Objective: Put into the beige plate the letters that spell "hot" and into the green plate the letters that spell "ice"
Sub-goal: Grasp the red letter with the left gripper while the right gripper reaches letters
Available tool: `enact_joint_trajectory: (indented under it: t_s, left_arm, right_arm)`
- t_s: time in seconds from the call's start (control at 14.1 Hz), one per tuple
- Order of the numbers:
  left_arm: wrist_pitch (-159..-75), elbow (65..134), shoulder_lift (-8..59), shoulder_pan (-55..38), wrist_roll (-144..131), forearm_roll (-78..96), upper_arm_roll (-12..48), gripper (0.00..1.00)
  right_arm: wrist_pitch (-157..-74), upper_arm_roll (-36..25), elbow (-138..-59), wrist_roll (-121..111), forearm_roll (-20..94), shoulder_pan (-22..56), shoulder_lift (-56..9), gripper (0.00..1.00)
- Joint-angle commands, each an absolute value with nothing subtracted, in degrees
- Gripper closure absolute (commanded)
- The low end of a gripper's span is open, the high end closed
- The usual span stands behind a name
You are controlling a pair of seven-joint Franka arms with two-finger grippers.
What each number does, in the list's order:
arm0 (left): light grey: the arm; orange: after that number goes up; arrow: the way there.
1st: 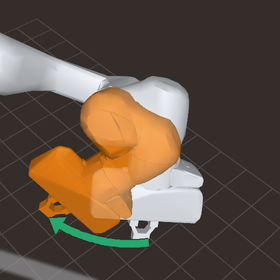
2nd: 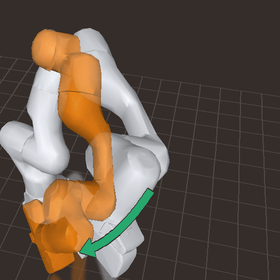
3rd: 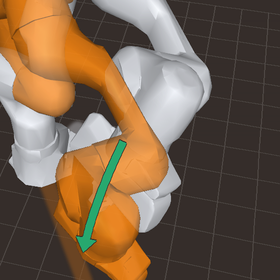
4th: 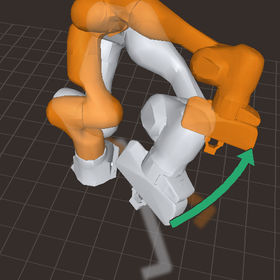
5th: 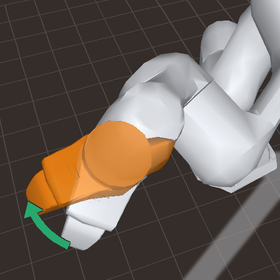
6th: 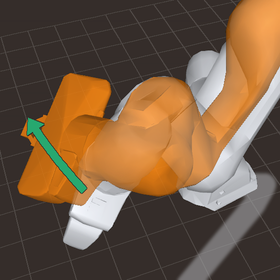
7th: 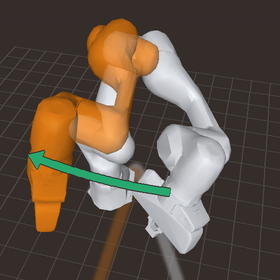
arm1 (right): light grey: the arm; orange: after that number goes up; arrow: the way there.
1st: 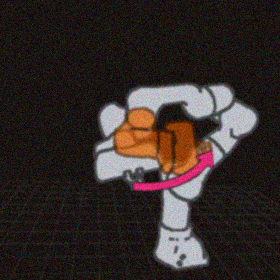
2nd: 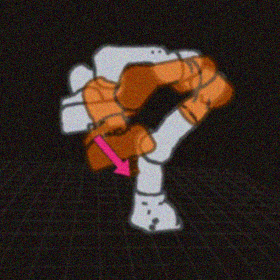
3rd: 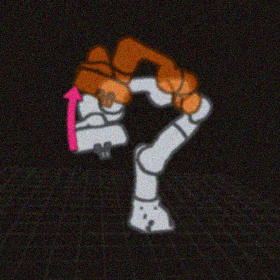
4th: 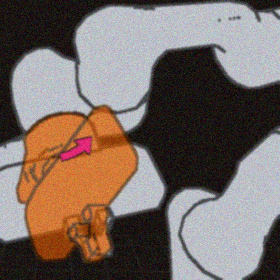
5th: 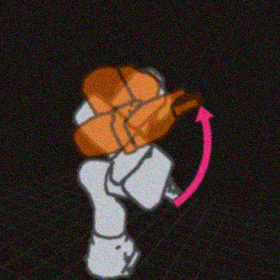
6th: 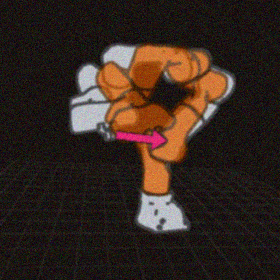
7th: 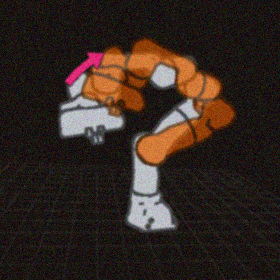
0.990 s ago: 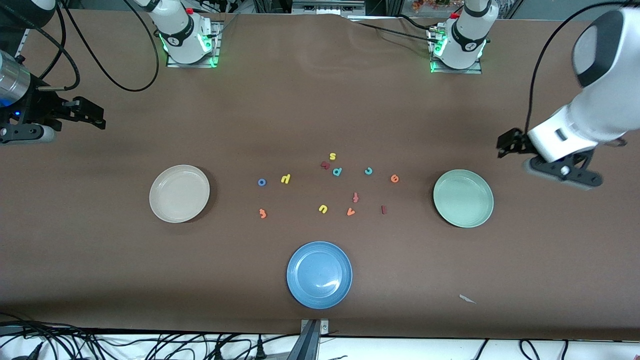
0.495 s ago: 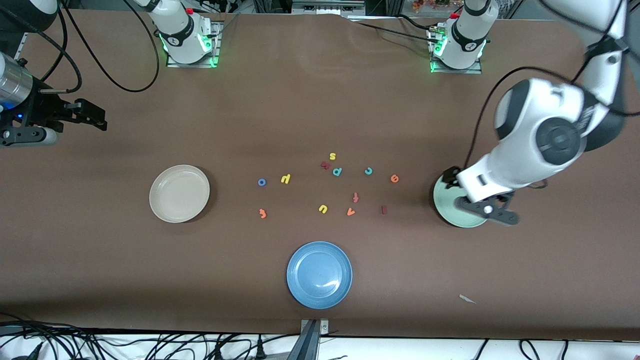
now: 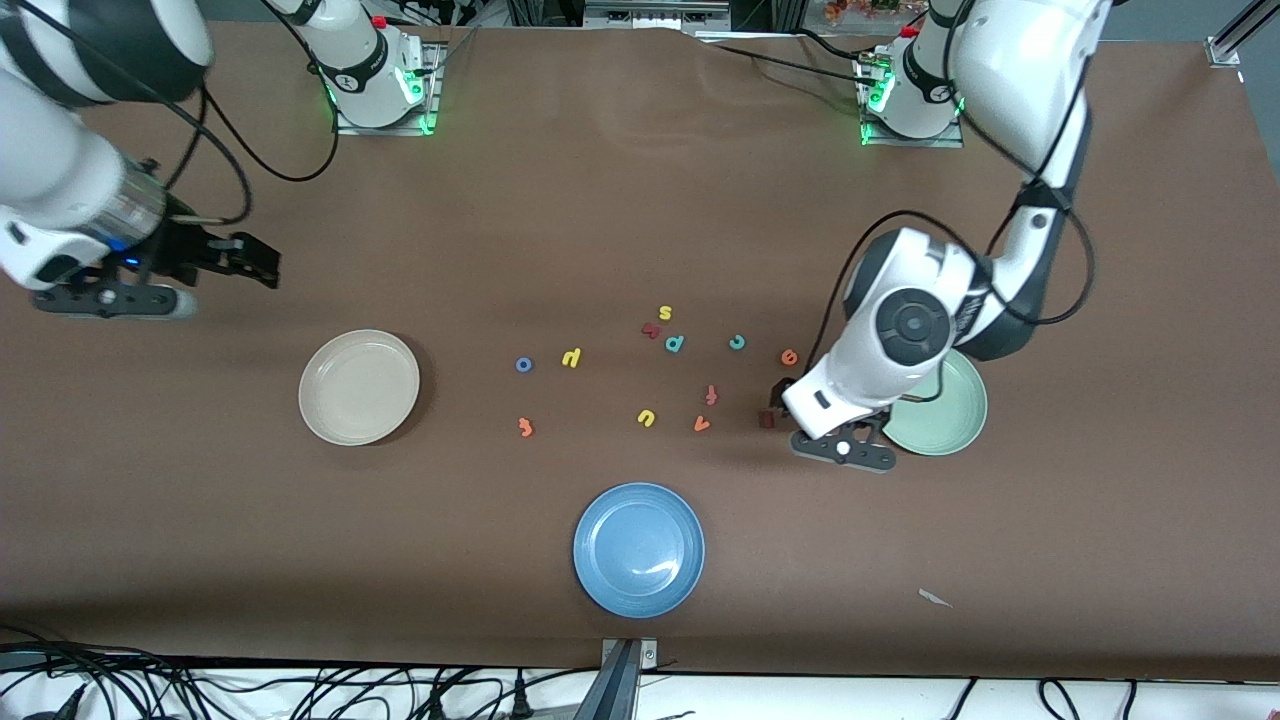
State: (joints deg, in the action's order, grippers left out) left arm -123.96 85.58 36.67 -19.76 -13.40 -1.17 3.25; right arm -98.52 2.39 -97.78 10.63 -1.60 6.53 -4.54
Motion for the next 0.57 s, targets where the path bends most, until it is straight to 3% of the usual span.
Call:
enact_joint_trajectory:
  t_s: [0.0,0.49]
  left_arm:
    - [-126.82,83.67,40.25,-21.61,-16.42,-0.35,2.55,0.00]
    - [-128.41,84.64,41.66,-21.36,-18.81,0.09,2.55,0.08]
  right_arm:
    - [-102.47,2.29,-101.24,15.36,-0.79,8.78,-4.13,0.00]
    - [-112.05,2.29,-103.18,32.86,-0.79,18.80,-10.97,0.00]
